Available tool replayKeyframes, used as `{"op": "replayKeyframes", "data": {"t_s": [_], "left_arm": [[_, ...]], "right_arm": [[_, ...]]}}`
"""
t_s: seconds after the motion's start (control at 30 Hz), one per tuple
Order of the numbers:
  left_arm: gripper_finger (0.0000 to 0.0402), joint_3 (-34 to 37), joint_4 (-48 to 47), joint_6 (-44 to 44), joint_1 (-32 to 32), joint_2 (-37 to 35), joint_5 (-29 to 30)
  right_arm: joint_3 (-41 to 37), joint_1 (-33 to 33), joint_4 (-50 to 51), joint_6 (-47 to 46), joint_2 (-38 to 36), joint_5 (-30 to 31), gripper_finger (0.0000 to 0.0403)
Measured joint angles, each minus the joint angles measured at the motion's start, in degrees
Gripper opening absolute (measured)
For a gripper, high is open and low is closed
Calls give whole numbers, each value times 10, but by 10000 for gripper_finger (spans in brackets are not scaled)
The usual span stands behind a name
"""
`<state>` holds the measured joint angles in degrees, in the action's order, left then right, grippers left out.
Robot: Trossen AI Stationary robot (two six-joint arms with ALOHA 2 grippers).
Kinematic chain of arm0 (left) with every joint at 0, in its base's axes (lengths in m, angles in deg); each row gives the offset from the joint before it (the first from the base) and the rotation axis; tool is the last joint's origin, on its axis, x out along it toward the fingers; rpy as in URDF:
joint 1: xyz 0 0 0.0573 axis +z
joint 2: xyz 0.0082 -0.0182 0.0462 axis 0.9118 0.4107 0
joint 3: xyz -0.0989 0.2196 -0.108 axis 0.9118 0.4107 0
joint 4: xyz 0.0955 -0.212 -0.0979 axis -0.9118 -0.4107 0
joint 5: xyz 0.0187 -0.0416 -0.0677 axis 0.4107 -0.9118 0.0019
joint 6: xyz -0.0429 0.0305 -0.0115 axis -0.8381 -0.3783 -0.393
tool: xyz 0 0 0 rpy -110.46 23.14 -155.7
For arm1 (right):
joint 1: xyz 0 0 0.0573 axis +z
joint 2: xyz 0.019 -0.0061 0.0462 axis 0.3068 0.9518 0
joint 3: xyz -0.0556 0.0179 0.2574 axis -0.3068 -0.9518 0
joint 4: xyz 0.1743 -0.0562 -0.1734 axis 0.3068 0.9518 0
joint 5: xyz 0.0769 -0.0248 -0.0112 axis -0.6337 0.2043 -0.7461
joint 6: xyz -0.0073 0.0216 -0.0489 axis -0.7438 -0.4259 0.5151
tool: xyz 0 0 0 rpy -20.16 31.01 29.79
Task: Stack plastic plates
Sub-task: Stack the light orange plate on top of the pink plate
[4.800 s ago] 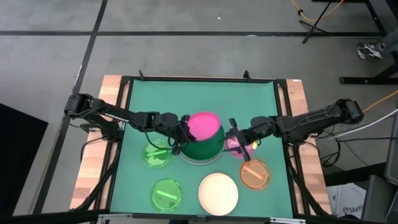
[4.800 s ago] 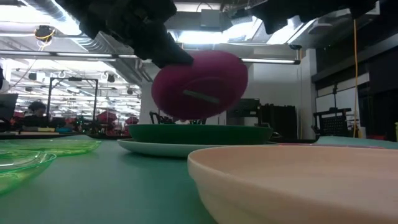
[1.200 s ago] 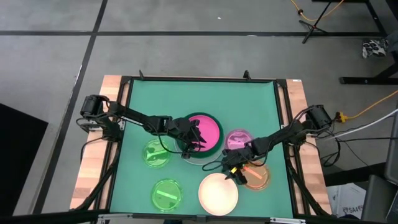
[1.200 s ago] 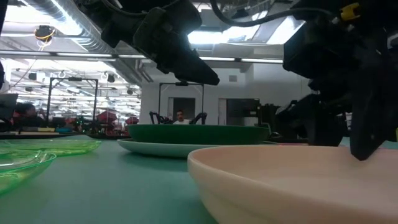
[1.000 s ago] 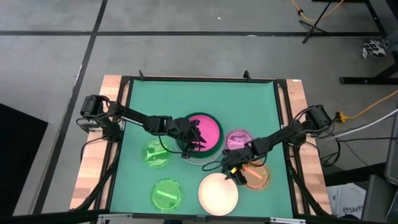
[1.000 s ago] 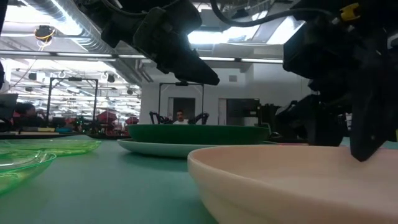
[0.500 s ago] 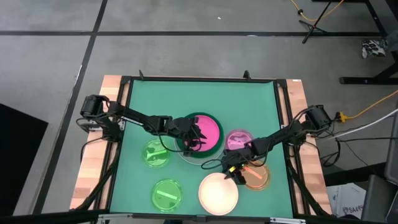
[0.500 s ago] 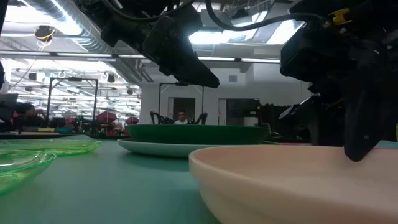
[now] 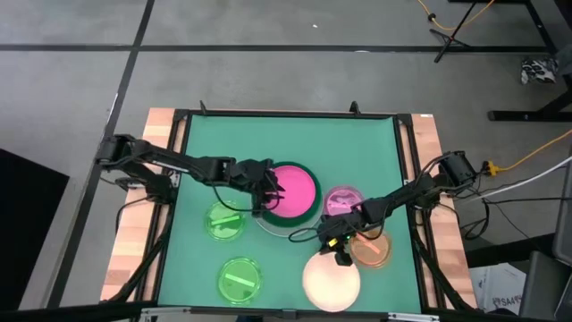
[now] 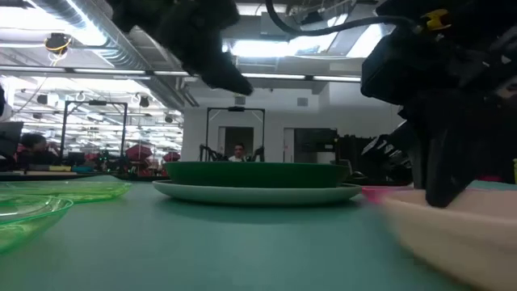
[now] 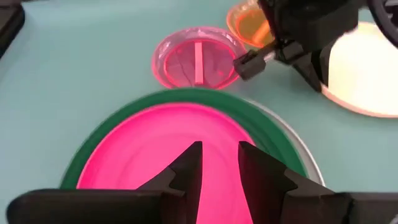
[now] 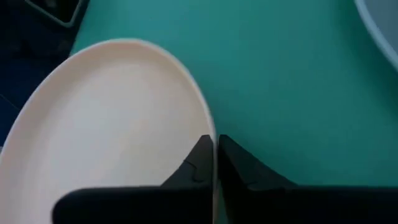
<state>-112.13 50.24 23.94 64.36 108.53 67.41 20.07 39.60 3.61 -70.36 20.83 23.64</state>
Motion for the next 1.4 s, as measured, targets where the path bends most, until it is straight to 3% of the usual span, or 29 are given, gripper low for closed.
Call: {"op": "replayKeyframes", "data": {"t_s": [0.23,0.57,1.0,1.4], "left_arm": [[96,0,-123,0,0,-98,0],[96,1,-261,-33,0,-221,0],[96,1,-300,-44,0,-255,0],[96,1,-300,-45,0,-254,0]], "right_arm": [[2,-1,-98,-6,0,6,3],[98,-52,-100,48,0,10,1],[275,-220,119,289,0,18,1],[289,-353,186,332,12,16,1]]}}
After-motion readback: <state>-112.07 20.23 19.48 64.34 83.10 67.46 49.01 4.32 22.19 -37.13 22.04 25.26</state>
